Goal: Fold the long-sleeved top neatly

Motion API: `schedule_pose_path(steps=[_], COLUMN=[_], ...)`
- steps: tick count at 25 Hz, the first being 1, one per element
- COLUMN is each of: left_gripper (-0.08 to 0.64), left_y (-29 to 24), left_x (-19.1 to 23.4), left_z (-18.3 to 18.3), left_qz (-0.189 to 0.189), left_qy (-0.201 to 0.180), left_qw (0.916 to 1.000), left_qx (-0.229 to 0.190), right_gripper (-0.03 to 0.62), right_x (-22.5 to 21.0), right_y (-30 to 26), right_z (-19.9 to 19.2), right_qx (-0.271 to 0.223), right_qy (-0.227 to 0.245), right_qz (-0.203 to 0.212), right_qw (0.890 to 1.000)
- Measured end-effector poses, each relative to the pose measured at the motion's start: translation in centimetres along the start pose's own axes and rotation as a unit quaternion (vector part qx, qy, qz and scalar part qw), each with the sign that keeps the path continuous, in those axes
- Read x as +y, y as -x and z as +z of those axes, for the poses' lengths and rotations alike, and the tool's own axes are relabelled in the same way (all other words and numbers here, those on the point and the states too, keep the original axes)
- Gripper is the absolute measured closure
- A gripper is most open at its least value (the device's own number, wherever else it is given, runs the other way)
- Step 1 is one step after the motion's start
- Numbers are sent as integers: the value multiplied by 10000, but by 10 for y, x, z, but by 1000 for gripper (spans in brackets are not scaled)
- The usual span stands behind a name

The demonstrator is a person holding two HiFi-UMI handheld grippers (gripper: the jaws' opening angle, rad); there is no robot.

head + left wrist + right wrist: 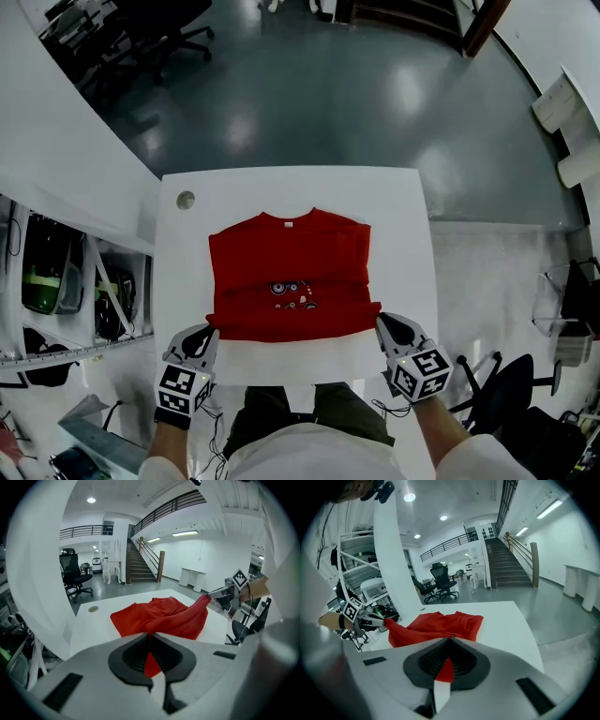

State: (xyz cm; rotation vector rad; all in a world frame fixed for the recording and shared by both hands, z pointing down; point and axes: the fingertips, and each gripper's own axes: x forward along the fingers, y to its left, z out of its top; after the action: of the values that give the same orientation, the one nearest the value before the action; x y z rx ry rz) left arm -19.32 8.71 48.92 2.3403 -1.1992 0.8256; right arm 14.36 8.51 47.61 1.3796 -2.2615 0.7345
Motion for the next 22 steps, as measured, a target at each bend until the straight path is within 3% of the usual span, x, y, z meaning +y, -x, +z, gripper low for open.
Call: schedule_pose_path(steps=[22], left_gripper=[537], left_y=[-75], left_x=[66], left_z=[82], left_qz=[29], left_qy=[123], left_qw=[9996], left_qx=[-250], right_gripper=[571], right_x=[-50], right_y=[-81], right_z=[86], right_qx=[-349], right_qy=[-178], right_qz=[-93], right_qw=[9992])
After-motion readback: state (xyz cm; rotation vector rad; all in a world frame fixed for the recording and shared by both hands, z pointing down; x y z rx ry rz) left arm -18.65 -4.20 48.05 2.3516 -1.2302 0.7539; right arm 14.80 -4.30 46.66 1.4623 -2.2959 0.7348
